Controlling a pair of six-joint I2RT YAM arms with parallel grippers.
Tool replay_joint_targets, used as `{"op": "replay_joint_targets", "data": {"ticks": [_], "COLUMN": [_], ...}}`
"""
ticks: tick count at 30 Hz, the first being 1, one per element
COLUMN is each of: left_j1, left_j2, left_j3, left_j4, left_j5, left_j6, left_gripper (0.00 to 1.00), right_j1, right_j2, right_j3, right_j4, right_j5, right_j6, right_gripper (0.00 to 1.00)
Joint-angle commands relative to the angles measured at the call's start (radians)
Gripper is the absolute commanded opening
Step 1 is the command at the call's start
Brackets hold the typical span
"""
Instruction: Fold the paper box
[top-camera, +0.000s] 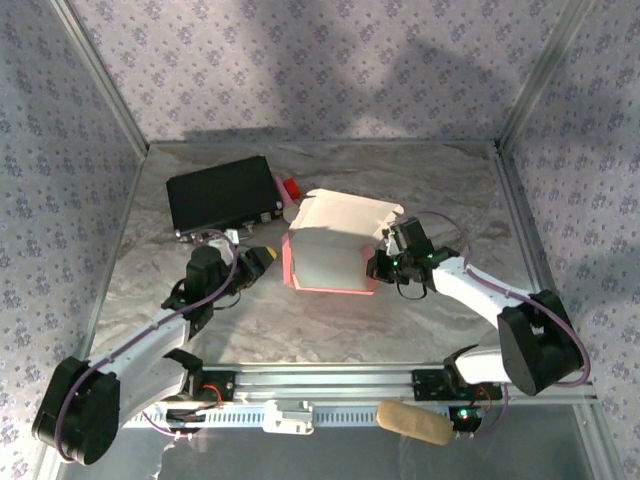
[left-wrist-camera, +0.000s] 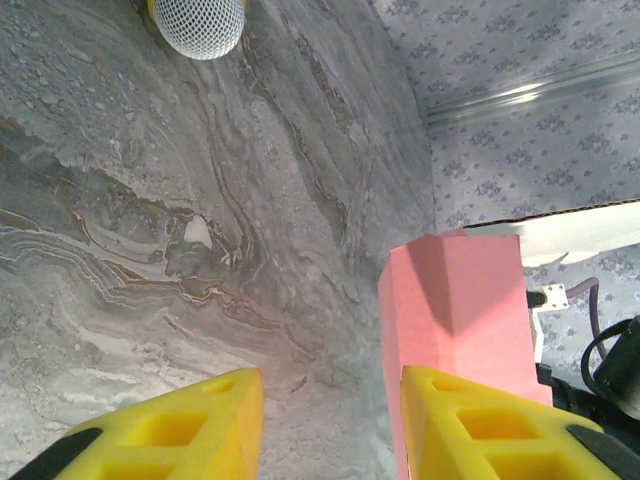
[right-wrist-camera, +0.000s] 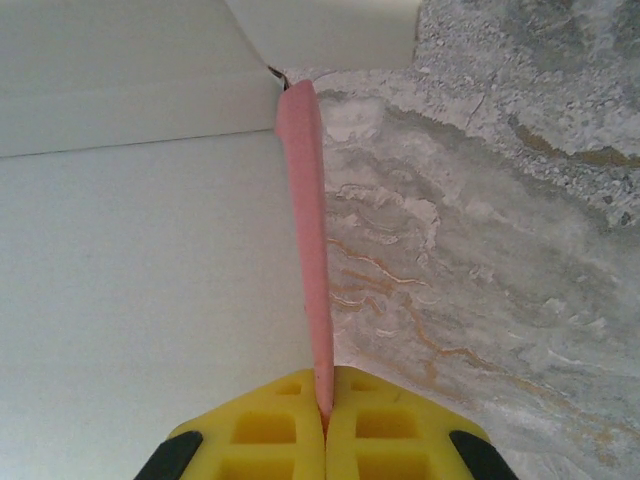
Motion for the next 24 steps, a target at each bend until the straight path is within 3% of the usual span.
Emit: {"op": "replay_joint_targets", "data": {"ticks": [1, 9, 24], "left_j1": [0.0, -0.071, -0.118], "left_j2": [0.002, -0.069, -0.023], "left_j3": [0.021, 0.033, 0.04], "left_j4": [0.055, -0.006, -0.003], "left_j5": [0.025, -0.036, -0.057], "left_j6": [-0.028, -0.018, 0.003], "left_gripper": [0.39, 0.39, 0.31], "right_j1": [0.007, 0.015, 0.061], "right_j2": [0.013, 0.043, 0.062], "right_j3": [0.033, 0.035, 0.057], "right_j4": [-0.02, 0.0, -0.014], "right_j5": [-0.013, -0.009, 0.033], "right_j6": [-0.016, -0.005, 0.001], "right_gripper": [0.0, 0.0, 0.0]}}
